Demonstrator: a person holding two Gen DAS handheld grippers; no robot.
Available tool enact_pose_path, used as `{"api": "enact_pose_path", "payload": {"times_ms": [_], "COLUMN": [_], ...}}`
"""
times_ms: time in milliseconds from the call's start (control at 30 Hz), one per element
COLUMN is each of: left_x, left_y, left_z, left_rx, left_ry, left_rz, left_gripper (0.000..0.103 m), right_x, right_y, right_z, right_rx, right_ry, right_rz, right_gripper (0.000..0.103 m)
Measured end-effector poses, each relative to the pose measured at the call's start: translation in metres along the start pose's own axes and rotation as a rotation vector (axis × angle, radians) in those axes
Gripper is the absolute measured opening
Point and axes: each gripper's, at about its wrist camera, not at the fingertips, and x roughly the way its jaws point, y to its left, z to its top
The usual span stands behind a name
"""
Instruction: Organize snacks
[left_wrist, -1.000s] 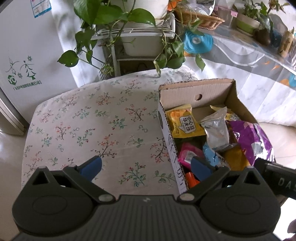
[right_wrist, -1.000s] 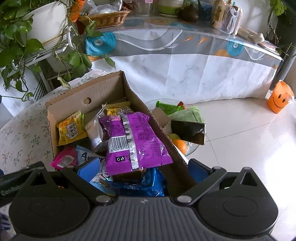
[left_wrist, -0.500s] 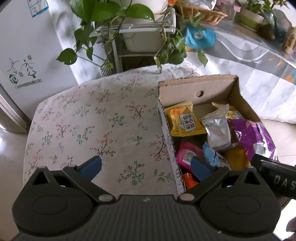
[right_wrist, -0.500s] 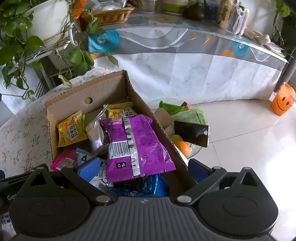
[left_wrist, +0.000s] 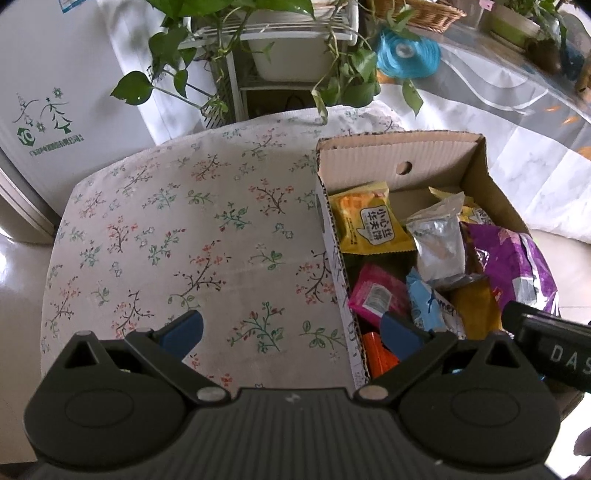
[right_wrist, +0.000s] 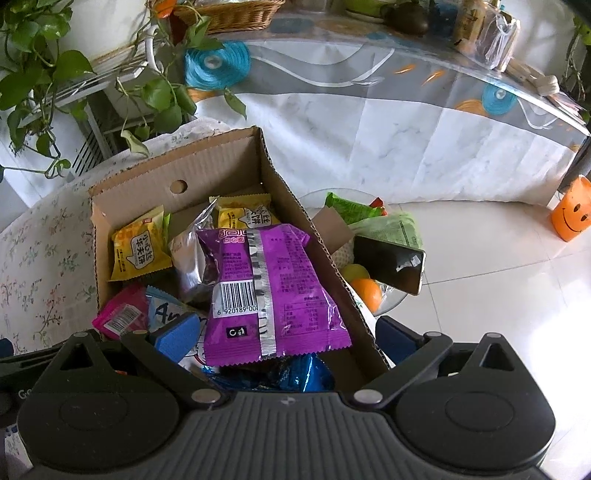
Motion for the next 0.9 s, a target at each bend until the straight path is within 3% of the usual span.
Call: {"api": "enact_pose_path", "payload": {"times_ms": [900], "left_x": [0.0015], "left_y": [0.0011], "left_z": [0.0008], "left_rx": [0.015], "left_ry": [0.01], "left_rz": [-0.025], "left_gripper": [0.101], "right_x": [0.0008], "right_y": [0.0006], "right_z": [0.0023], "right_rx": [-0.002], "right_ry": [0.003], "right_rz": [0.001], "right_gripper": [0.103]}}
